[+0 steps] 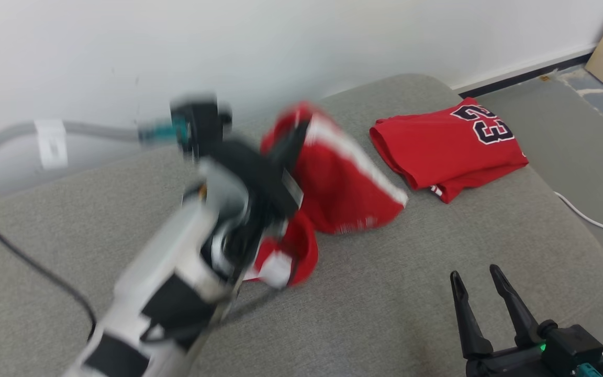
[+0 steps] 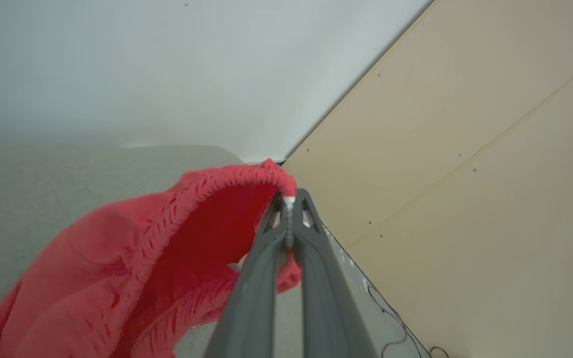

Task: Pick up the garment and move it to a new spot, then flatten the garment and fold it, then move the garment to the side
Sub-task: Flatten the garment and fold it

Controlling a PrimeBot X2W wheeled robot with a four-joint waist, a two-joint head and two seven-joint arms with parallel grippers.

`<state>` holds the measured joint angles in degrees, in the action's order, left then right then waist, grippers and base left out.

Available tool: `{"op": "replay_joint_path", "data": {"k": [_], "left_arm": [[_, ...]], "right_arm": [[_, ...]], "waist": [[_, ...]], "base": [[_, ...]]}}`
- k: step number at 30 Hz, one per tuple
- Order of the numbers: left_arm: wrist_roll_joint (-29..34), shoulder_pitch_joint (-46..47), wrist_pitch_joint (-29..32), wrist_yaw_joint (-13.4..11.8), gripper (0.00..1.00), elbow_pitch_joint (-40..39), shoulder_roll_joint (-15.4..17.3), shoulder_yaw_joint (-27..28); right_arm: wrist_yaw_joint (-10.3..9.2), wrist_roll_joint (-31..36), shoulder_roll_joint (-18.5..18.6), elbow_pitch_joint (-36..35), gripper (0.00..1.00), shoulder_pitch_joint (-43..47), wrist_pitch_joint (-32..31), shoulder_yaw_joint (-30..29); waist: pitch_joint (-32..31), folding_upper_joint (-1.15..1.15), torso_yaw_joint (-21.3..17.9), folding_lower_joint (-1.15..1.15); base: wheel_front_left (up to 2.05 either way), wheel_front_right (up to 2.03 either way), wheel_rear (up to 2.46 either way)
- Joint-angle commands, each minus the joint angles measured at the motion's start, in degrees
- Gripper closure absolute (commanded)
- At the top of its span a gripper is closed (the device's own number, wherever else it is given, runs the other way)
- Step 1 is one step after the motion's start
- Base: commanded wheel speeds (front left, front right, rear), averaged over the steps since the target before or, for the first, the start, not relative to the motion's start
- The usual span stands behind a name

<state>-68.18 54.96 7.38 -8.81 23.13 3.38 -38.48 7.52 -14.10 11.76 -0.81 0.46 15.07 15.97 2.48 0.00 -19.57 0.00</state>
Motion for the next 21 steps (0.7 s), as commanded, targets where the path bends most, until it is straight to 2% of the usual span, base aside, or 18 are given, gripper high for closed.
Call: {"op": "replay_joint_path", "data": {"k": [1, 4, 12, 15, 21], "left_arm": [[0.09, -3.28, 0.6, 0.97, 1.0, -0.13, 2.14, -0.98], [-0.68, -8.0, 1.51, 1.79, 1.0, -0.99, 4.03, -2.03], [-2.64, -24.39, 1.17, 3.21, 1.0, -9.91, 14.74, -2.17], [-2.26, -27.91, 0.56, 3.57, 1.0, -12.63, 18.79, -1.5], [-1.64, -31.12, 0.2, 3.66, 1.0, -14.9, 23.51, -0.82]], "right_arm": [[-0.06, -0.21, -0.18, -0.06, 0.0, 0.6, -0.04, -0.43], [-0.06, -0.18, 0.02, -0.03, 0.0, 1.27, -0.04, -0.81], [-0.06, -0.07, 1.34, -0.32, 0.0, 2.44, -0.04, -1.76], [-0.06, -0.23, 1.92, -0.32, 0.0, 2.4, -0.04, -1.4], [-0.06, -0.55, 2.83, -0.43, 0.0, 2.37, -0.05, -0.88]], "waist": [[0.32, 0.0, 0.56, 0.0], [0.41, 0.0, 1.27, 0.0], [-0.06, 0.0, 6.06, 0.0], [-0.38, 0.0, 7.95, 0.0], [-0.5, 0.0, 10.78, 0.0]], "base": [[0.0, 0.0, 0.0], [0.0, 0.0, 0.0], [0.0, 0.0, 0.0], [0.0, 0.0, 0.0], [0.0, 0.0, 0.0]]}}
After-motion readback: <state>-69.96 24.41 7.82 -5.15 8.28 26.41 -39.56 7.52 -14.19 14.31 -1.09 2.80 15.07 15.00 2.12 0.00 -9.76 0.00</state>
